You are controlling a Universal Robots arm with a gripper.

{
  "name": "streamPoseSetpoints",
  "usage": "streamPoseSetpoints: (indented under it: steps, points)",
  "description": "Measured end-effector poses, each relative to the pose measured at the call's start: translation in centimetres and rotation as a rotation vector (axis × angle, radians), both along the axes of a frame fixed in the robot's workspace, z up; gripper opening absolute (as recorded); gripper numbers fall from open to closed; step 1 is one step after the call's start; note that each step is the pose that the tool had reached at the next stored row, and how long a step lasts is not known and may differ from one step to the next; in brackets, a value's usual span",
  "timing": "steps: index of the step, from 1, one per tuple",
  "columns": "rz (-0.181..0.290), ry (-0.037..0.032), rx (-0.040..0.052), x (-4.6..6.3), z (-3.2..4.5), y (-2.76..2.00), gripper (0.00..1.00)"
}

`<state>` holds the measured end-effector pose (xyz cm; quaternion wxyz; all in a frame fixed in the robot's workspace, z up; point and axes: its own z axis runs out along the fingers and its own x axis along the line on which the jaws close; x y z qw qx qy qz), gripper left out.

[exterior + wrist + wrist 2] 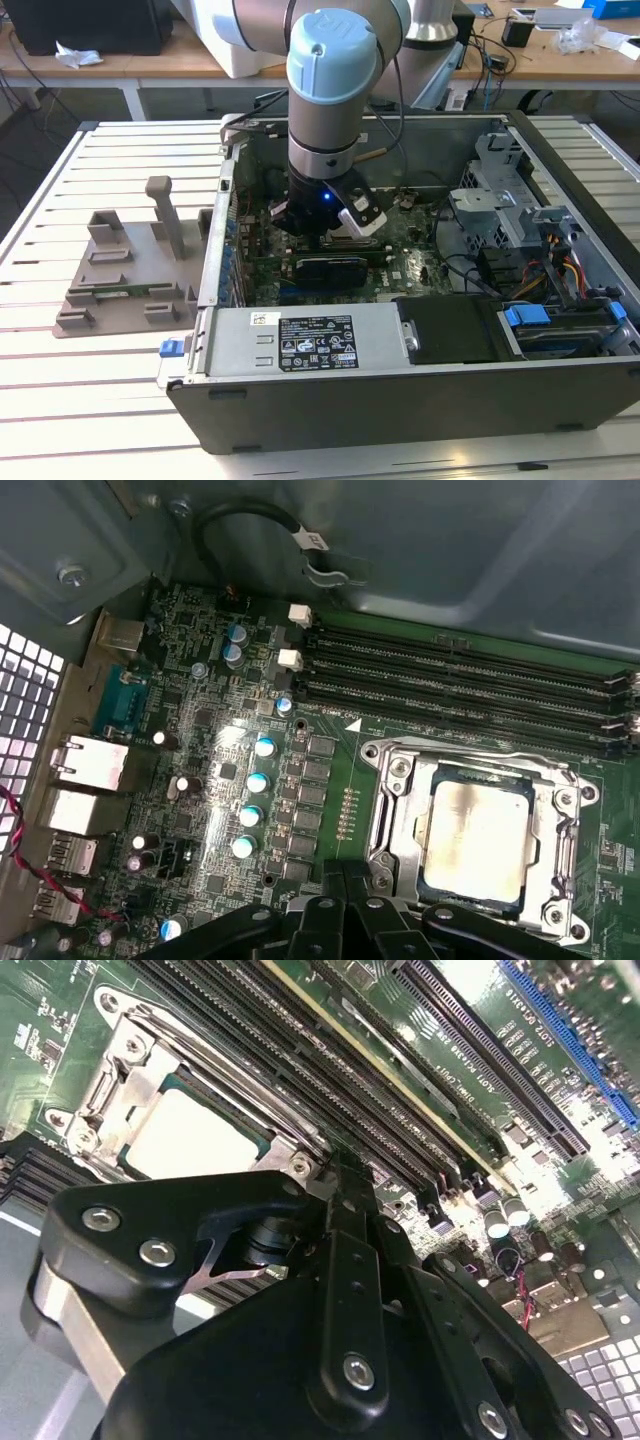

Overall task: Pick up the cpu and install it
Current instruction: 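Install the second cpu locking lever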

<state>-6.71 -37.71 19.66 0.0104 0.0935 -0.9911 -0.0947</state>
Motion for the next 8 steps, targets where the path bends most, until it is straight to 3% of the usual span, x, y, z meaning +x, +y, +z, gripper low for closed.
streamPoseSetpoints:
  steps: [3,5,8]
  points:
    - [0.0,-0.0002,-0.0004,-0.01,0.1,-0.38,0.11]
    - [0.0,0.0,-0.001,0.0,0.6,-0.39,0.11]
    - [0.0,0.0027,-0.0003,0.05,0.51,-0.39,0.11]
